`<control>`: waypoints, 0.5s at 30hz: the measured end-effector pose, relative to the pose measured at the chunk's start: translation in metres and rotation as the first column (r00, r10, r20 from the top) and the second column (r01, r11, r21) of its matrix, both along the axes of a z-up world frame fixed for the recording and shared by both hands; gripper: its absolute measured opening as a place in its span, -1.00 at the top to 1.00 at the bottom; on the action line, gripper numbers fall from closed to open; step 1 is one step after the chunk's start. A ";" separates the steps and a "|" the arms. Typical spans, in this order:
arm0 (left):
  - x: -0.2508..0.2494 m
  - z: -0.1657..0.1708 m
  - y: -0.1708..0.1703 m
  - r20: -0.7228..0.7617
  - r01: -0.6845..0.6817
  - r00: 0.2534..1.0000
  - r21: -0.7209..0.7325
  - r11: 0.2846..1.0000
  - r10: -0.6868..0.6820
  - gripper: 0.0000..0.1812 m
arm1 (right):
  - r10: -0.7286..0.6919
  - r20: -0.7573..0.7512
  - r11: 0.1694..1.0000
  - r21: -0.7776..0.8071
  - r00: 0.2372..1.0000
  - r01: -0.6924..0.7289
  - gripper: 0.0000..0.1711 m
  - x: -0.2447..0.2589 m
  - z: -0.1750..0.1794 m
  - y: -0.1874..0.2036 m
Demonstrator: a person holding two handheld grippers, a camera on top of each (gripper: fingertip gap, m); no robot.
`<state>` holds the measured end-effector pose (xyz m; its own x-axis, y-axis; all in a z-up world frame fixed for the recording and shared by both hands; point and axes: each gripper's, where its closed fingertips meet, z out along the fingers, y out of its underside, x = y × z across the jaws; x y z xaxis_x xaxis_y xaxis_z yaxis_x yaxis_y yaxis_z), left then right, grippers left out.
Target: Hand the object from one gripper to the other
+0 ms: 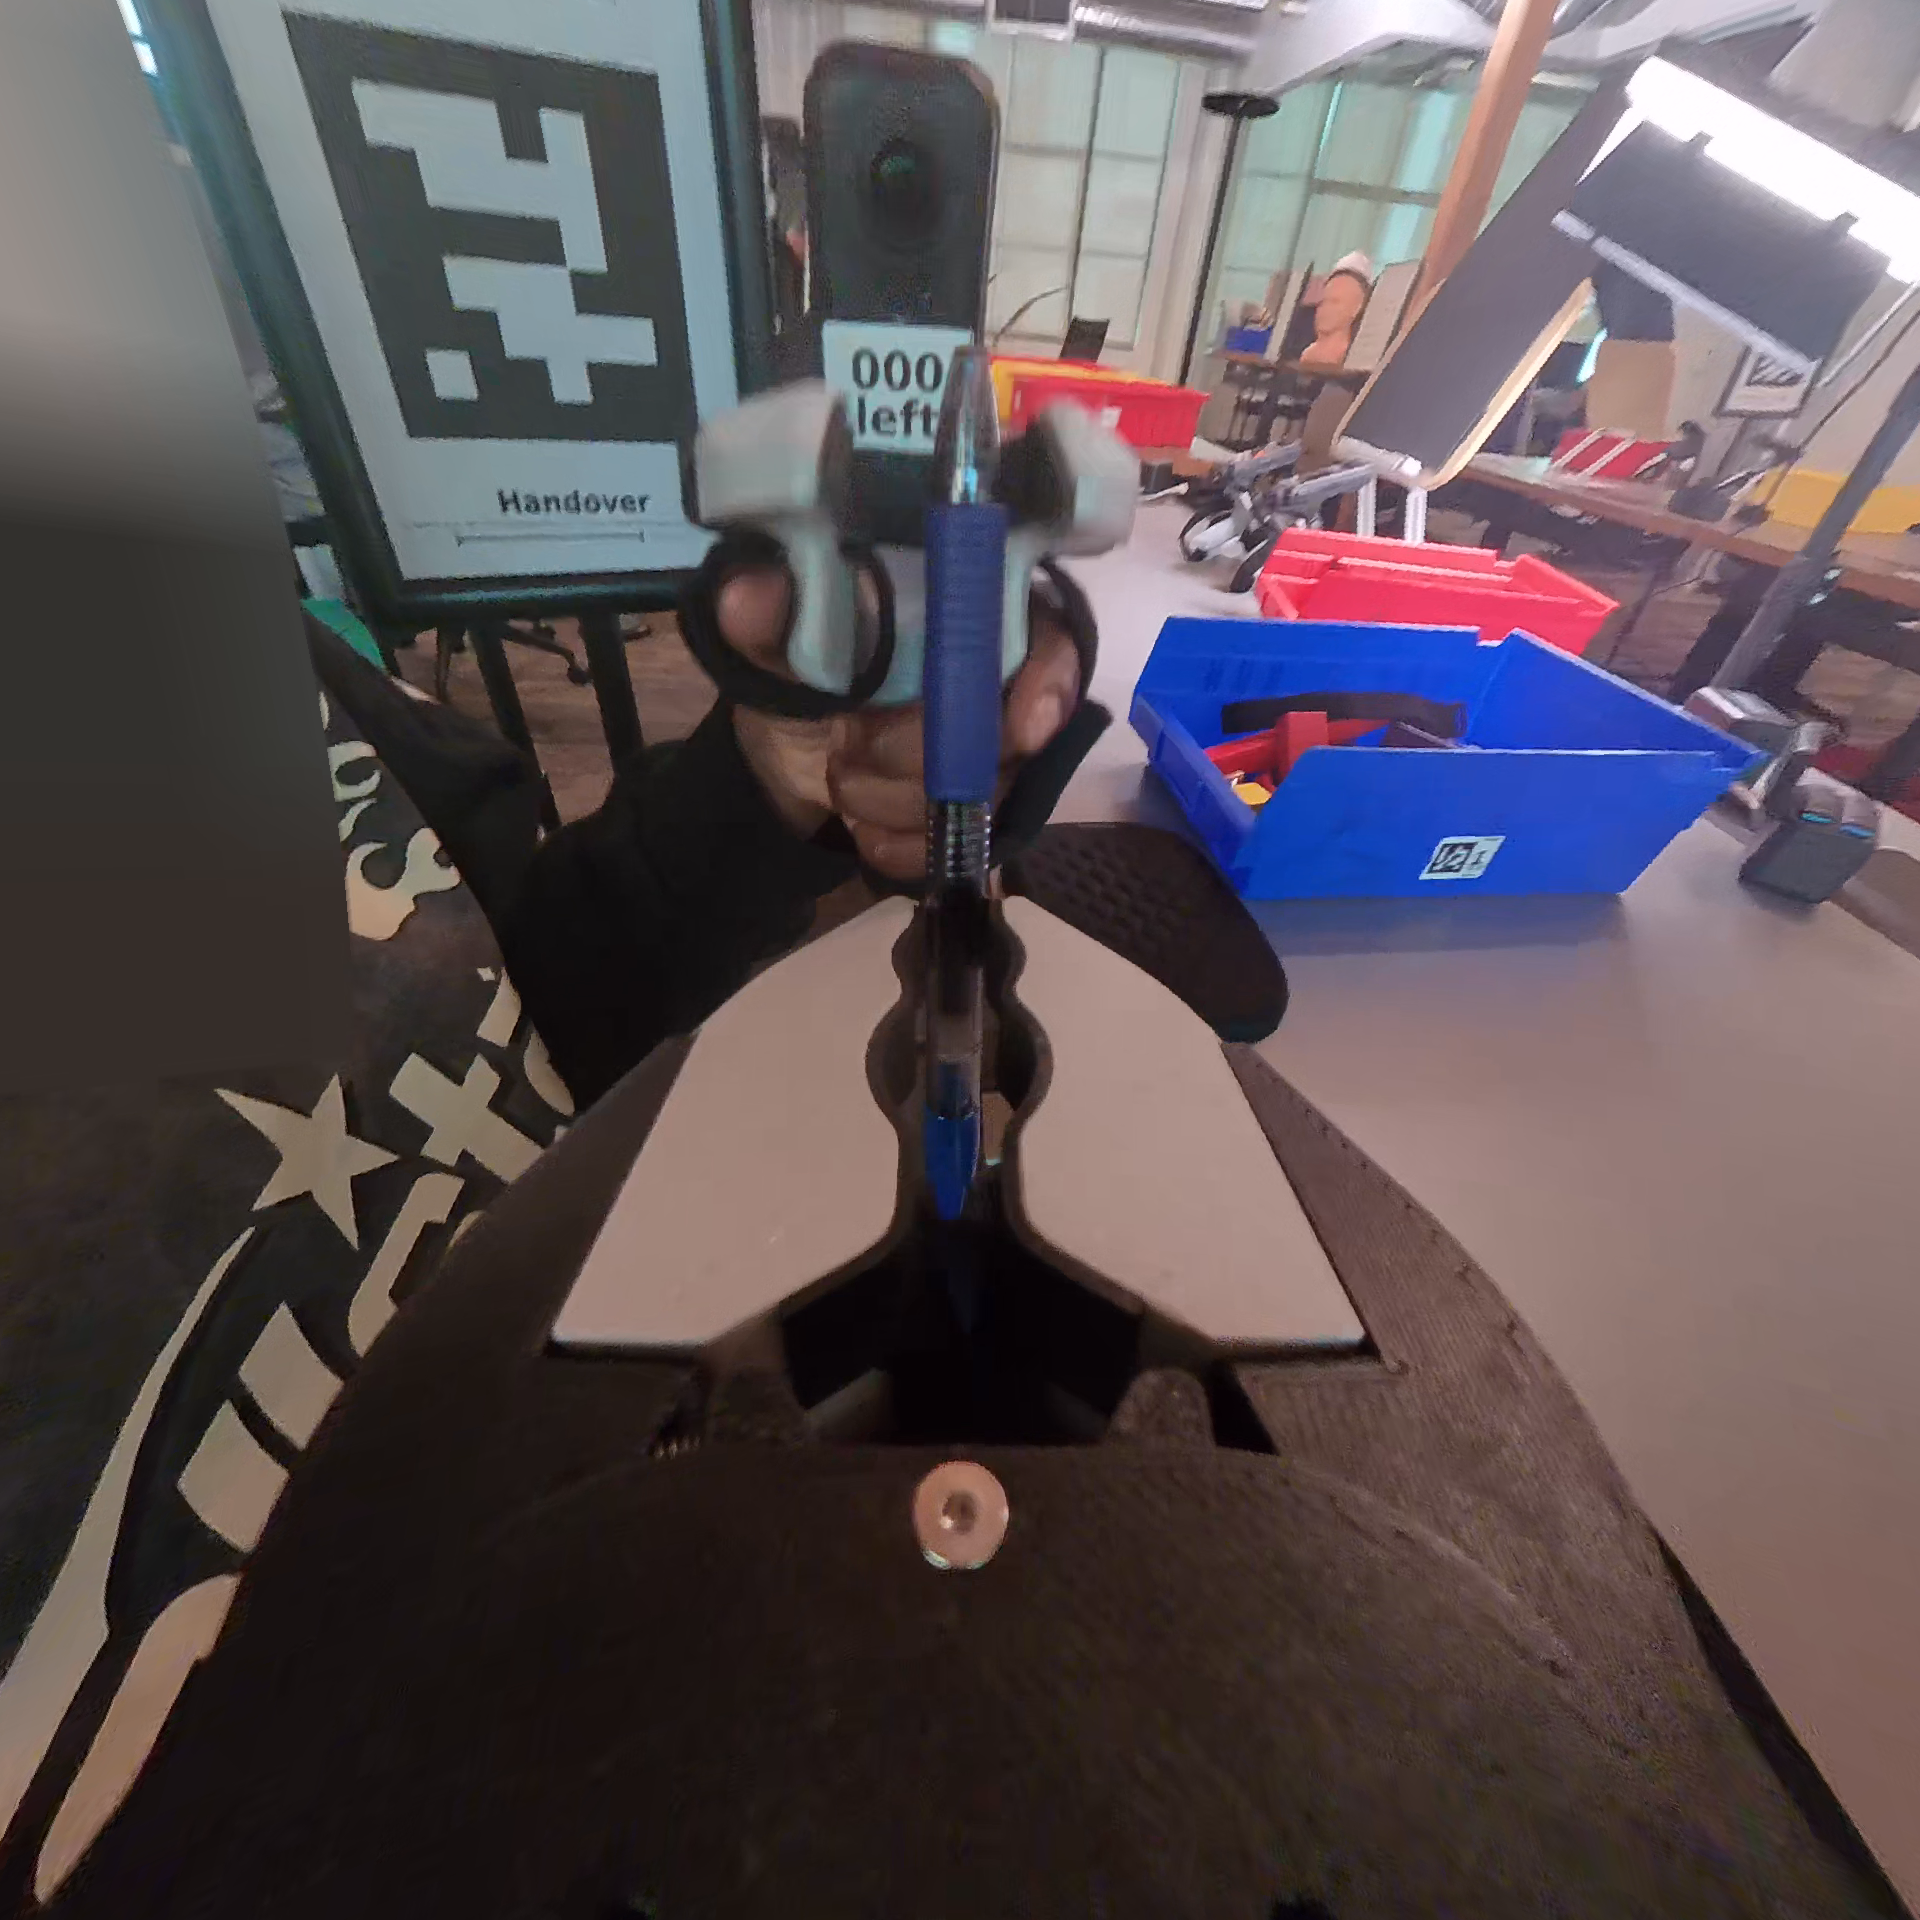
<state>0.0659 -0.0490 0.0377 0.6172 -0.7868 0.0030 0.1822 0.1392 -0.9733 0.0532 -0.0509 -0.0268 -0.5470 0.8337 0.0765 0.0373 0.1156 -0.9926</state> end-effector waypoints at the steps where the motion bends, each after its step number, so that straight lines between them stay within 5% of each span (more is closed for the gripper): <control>1: 0.003 -0.006 0.002 -0.025 0.012 1.000 -0.026 1.000 -0.012 0.62 | -0.008 -0.014 1.000 -0.011 1.000 0.008 0.87 0.001 0.004 0.002; 7: 0.016 -0.022 0.011 -0.094 0.009 0.995 -0.047 0.999 -0.013 0.87 | -0.004 -0.032 1.000 -0.016 0.999 0.003 0.87 0.006 0.011 -0.001; 15: 0.002 -0.003 0.006 -0.004 -0.019 1.000 0.005 1.000 0.019 0.88 | 0.002 -0.009 1.000 0.022 1.000 -0.002 0.74 0.003 0.001 -0.002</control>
